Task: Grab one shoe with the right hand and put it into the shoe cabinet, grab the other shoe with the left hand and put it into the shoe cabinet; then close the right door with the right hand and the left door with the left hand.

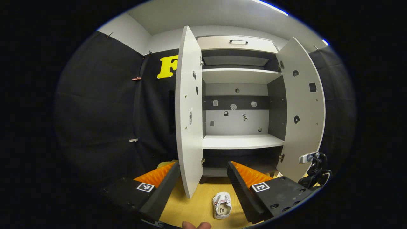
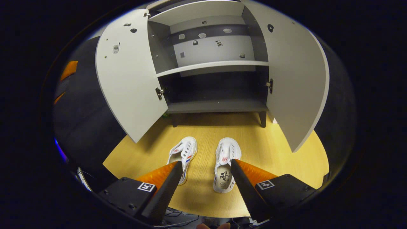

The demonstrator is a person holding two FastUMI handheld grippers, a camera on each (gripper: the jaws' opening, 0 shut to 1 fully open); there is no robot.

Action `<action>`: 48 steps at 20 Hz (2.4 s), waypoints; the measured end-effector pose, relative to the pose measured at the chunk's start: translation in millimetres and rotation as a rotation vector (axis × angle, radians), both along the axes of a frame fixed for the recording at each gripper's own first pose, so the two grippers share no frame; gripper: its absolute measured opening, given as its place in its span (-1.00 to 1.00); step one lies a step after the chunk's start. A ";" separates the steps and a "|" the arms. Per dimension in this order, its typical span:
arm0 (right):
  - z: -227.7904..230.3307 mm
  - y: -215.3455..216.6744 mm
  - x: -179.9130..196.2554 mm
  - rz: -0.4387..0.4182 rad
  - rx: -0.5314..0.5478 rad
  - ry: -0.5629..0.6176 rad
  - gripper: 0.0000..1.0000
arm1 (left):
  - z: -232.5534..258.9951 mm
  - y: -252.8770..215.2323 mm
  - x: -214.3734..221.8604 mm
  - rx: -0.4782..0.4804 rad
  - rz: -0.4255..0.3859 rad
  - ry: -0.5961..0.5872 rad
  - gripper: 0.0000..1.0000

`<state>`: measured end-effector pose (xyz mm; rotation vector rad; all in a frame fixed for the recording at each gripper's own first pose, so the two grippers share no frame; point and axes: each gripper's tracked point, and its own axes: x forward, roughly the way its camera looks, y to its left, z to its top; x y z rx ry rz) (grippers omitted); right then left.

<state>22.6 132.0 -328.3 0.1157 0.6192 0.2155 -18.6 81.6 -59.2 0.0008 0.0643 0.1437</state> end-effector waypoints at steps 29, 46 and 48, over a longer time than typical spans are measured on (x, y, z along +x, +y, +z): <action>-111.0 -7.7 113.8 -0.113 -0.061 -0.068 -0.90 | -74.1 29.1 7.3 0.018 0.076 0.084 0.89; 195.3 -17.4 134.5 -0.059 0.041 -0.261 -0.90 | -48.1 -2.3 6.3 -0.014 -0.020 0.054 0.90; 220.5 -17.2 155.5 -0.052 0.002 -0.293 -0.90 | -47.3 -4.3 6.3 -0.010 -0.029 0.054 0.89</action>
